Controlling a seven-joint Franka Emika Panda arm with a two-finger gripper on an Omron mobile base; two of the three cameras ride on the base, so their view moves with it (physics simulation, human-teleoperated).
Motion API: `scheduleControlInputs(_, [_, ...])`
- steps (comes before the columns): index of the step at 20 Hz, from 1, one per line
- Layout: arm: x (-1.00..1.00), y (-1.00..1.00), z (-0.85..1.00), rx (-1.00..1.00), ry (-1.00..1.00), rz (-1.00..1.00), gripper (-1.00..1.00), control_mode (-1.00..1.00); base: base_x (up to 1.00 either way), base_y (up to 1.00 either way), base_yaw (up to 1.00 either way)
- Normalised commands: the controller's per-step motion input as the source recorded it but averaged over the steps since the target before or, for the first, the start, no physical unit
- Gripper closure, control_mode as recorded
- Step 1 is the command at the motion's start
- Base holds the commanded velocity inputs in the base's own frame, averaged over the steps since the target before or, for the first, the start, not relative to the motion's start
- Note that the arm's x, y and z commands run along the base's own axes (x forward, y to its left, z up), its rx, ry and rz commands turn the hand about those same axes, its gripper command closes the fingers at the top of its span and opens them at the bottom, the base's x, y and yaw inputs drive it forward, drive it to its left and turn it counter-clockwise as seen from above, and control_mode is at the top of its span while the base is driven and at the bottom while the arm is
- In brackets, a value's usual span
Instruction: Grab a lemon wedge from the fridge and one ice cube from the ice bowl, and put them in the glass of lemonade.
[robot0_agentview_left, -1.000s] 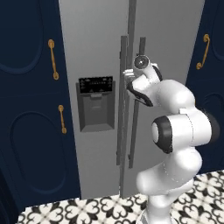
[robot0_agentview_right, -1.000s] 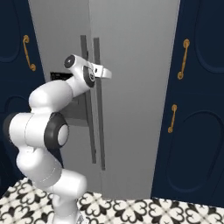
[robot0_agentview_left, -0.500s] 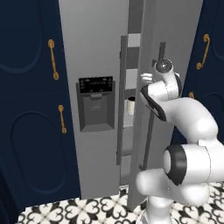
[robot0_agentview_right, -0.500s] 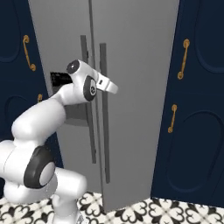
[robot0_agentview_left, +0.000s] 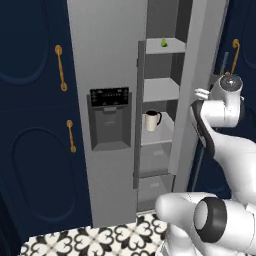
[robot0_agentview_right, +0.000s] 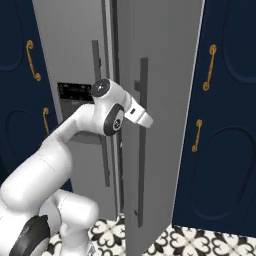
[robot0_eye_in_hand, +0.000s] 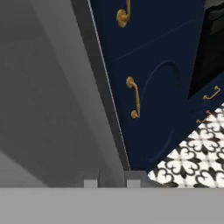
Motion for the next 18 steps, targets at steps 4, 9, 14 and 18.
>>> scheduleControlInputs(4, [-0.86, 0.06, 0.54, 0.0, -0.03, -0.03, -1.0, -1.0, 0.0, 0.0, 0.0])
scheduleControlInputs(9, [-0.78, 0.8, 0.84, -0.01, -0.01, 0.0, -1.0, -1.0, 0.0, 0.0, 0.0])
scheduleControlInputs(14, [-0.28, 1.0, 0.68, -0.13, 0.0, -0.06, -1.0, -1.0, 0.0, 0.0, 0.0])
scheduleControlInputs(18, [0.69, 0.9, 0.12, -0.31, 0.38, -0.11, -1.0, -1.0, 0.0, 0.0, 0.0])
